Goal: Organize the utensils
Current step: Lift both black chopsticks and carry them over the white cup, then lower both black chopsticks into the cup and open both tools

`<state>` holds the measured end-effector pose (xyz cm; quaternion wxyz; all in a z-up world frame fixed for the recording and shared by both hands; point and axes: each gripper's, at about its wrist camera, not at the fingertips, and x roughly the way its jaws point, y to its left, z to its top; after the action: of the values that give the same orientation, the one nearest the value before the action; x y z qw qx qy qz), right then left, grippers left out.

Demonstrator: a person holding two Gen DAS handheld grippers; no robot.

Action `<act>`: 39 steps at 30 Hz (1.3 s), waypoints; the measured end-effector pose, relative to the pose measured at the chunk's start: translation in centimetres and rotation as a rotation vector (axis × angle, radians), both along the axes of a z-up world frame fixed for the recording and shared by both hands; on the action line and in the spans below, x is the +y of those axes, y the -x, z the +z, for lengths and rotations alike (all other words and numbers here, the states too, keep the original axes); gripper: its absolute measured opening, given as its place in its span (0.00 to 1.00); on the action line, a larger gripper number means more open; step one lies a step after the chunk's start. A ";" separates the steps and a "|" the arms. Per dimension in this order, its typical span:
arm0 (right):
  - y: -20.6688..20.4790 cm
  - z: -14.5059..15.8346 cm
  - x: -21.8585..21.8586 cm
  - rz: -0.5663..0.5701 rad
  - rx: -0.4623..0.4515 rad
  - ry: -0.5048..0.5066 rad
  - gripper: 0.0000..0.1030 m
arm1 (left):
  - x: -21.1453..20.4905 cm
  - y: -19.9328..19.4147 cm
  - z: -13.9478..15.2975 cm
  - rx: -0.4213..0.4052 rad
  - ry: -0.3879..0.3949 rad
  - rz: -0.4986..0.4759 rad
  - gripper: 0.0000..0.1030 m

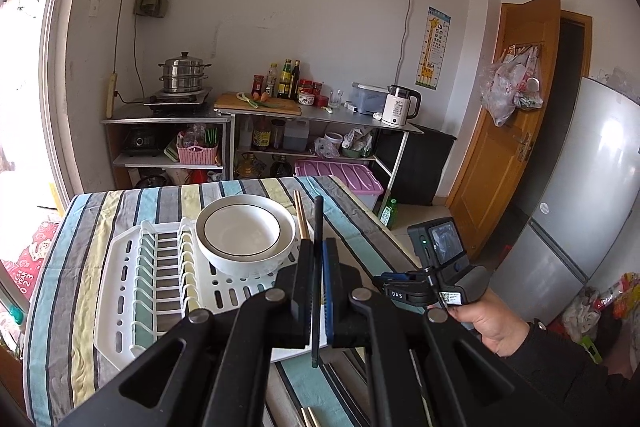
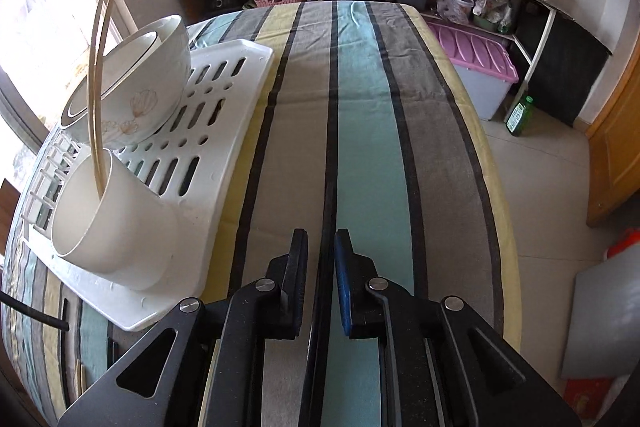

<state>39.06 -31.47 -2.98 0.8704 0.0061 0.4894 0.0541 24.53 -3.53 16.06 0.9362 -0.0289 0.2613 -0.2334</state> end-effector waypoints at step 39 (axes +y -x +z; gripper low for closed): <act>6.8 18.9 0.9 0.033 -0.488 -0.115 0.04 | -1.6 -2.8 3.7 -0.018 0.014 0.021 0.04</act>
<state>32.28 -30.53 15.93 0.9600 0.0344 0.2609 0.0956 27.35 -5.12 19.77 0.9407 -0.0360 0.2507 -0.2258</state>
